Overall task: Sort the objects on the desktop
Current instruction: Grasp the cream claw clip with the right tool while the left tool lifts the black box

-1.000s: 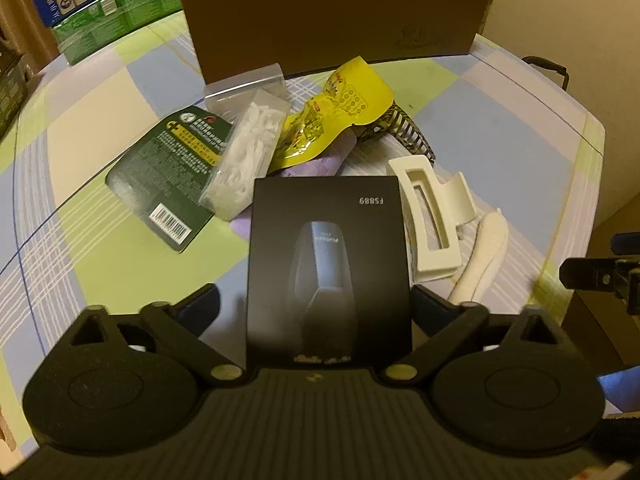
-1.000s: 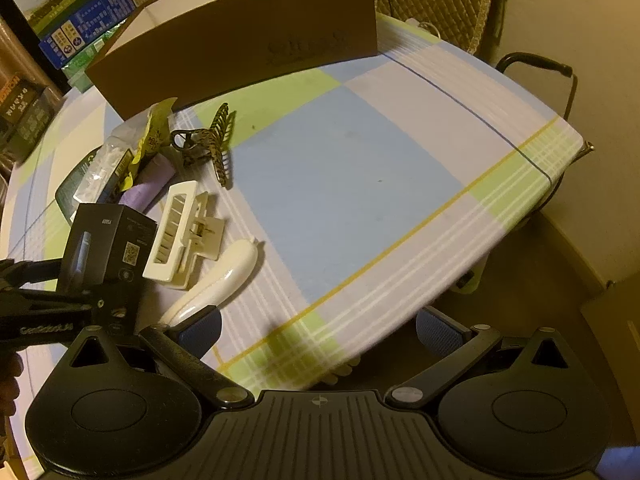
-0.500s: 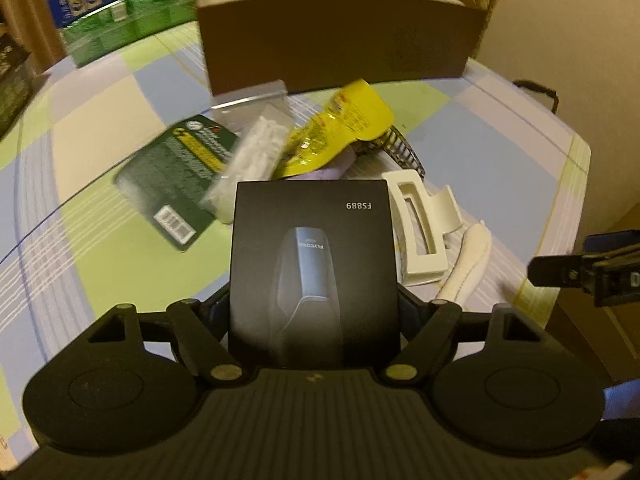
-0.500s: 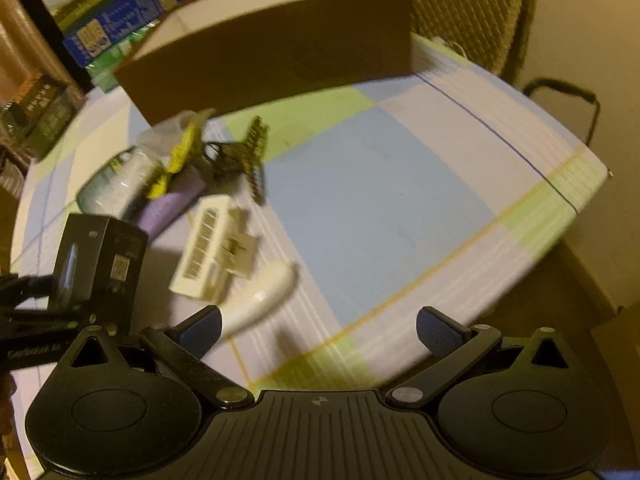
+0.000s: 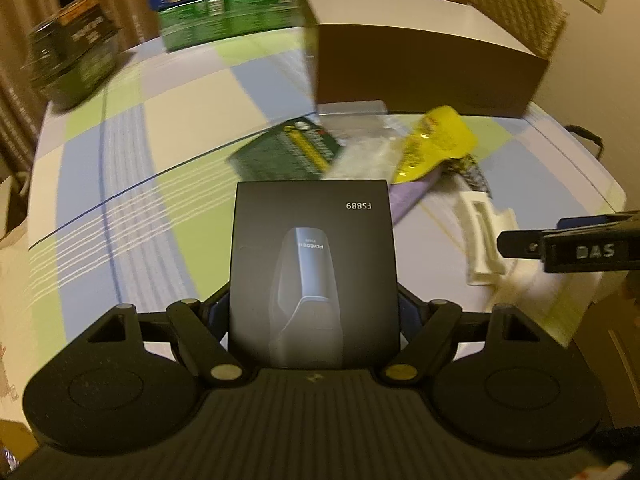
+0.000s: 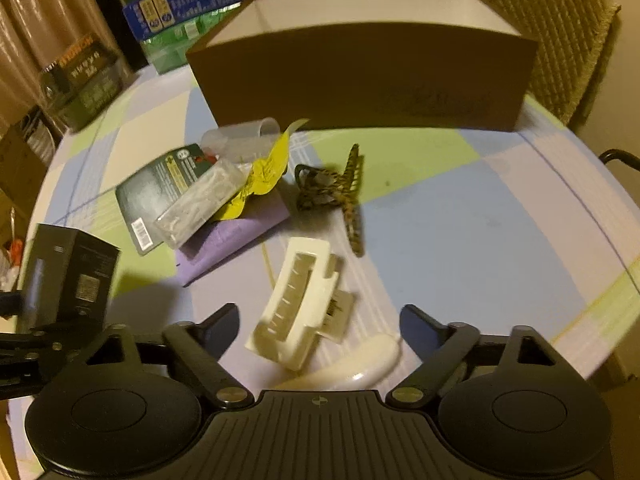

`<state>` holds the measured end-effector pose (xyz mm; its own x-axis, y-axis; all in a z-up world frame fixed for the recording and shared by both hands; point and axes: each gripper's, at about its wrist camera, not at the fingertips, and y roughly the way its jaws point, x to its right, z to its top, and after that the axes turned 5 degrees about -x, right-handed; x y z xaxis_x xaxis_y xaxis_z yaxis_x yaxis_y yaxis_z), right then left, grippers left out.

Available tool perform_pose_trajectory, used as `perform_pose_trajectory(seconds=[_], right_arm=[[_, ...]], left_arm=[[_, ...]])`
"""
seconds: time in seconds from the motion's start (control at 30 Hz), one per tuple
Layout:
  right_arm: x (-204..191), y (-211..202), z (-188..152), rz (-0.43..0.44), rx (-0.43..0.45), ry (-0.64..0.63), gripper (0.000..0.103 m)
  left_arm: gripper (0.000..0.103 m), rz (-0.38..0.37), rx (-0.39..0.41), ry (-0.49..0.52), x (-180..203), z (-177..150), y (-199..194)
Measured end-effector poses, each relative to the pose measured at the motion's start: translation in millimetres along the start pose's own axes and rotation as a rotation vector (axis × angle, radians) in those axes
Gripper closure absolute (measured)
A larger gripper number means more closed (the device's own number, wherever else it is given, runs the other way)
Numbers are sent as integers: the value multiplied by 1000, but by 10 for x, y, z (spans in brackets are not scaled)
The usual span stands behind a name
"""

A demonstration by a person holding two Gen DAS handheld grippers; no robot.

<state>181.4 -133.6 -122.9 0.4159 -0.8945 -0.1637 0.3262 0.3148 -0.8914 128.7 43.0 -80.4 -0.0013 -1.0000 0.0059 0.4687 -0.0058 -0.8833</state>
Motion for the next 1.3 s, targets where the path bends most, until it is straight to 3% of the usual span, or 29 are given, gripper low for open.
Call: perform_pose_trajectory(seconds=[0.17,0.3,0.5,0.93,1.3], right_arm=[[-36,209,75,-8,-30,-29,34],[-9,333,105,-23,-59,-41,53],[92,293,180,12,-30,-80,64],[753,-139,484,93,48,-85,64],[1437,-530,1075,149,124,-128,64]], left_arm=[[27,34,4,-43,-114,19,-16],[27,50,5,-63,-123,36,-31],[27,60,1,-85,-59,75,-34],[27,83,25,-125,196,279,-82],[27,72,89,-156,596,776,-163]])
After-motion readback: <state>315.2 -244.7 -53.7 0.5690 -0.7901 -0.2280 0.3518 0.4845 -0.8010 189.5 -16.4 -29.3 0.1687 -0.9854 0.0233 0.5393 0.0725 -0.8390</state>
